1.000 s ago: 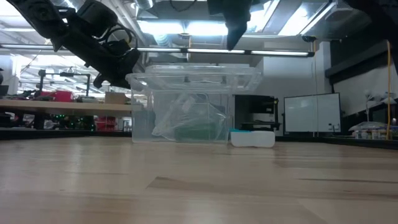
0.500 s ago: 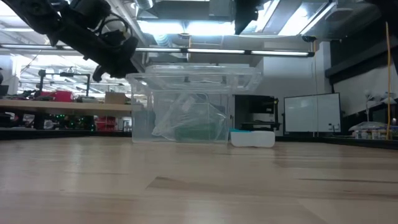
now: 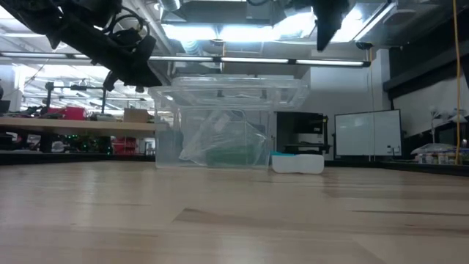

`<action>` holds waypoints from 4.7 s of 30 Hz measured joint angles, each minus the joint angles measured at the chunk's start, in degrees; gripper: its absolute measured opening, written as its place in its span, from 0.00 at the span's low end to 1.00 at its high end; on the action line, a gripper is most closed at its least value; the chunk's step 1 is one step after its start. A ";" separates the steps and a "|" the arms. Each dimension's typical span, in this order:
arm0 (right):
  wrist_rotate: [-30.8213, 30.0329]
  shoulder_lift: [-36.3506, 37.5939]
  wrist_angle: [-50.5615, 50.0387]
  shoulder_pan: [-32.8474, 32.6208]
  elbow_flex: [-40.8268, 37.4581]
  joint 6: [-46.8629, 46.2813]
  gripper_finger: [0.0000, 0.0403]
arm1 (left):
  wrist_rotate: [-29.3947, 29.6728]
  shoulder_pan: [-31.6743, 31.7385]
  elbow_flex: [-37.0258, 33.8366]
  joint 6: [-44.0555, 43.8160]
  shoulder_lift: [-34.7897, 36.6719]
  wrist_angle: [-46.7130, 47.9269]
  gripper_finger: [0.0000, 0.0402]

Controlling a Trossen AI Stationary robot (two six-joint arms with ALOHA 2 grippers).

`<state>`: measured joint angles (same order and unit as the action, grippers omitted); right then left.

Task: Roll bandage
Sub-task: Close the transparent bin

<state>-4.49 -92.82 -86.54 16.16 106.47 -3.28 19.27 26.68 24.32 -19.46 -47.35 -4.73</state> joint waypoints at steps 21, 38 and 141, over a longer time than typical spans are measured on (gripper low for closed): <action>-2.99 11.22 31.45 0.11 -40.24 -0.99 0.26 | 0.00 -0.04 0.00 0.11 -0.04 0.69 0.01; -0.87 11.22 42.43 0.11 -41.88 -0.99 0.26 | -0.02 -0.20 -0.07 -2.93 -4.62 4.55 0.01; 2.16 6.72 56.70 10.86 -41.70 -2.91 0.26 | 2.05 -9.59 -0.02 -2.70 -6.88 -3.45 0.01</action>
<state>-2.33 -86.11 -29.85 27.03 64.77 -6.19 21.32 17.09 24.29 -22.16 -54.24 -8.18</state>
